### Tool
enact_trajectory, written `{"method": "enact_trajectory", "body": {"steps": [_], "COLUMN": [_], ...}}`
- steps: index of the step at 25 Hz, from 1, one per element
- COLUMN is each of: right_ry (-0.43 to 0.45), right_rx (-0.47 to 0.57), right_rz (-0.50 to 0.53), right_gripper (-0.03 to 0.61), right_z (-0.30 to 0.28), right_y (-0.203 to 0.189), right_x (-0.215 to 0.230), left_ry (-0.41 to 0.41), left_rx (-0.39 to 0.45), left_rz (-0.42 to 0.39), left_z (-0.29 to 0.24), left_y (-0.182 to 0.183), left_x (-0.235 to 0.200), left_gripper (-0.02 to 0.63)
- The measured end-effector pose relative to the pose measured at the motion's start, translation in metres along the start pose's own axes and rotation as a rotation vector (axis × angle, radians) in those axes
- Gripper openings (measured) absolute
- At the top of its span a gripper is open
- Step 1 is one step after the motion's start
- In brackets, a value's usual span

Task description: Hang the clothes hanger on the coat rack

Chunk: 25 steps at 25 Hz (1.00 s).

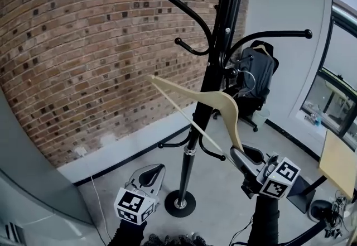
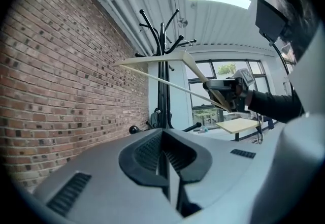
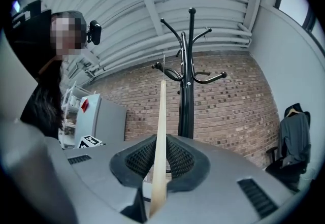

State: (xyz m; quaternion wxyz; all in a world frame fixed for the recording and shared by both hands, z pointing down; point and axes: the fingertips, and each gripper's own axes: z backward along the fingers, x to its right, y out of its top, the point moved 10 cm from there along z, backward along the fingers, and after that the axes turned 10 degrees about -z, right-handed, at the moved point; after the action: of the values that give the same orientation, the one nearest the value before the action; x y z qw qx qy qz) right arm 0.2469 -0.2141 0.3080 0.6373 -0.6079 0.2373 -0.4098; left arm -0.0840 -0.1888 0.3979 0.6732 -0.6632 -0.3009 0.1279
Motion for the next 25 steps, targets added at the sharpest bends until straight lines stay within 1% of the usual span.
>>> {"method": "enact_trajectory", "body": {"steps": [6,13,20,25], "right_ry": [0.154,0.277,0.322,0.333], "right_rx": [-0.059,-0.106,-0.128,-0.096], "right_rz": [-0.013,-0.047,-0.081,-0.076], "right_gripper": [0.06,0.06,0.06,0.06], "right_z": [-0.026,-0.054,-0.066,-0.072], "right_y": [0.014,0.011,-0.01,-0.012], "right_x": [0.043,0.073,0.082,0.087], "left_ry": [0.114,0.238,0.307,0.328], "left_rx": [-0.026,-0.063,-0.09,-0.103], "left_rz": [0.018,0.029,0.03,0.029], "left_z": [-0.01,-0.005,0.005,0.006], "left_y": [0.004,0.006,0.005,0.008], "left_x": [0.011,0.026,0.033,0.033], "left_gripper": [0.008,0.008,0.008,0.008]}}
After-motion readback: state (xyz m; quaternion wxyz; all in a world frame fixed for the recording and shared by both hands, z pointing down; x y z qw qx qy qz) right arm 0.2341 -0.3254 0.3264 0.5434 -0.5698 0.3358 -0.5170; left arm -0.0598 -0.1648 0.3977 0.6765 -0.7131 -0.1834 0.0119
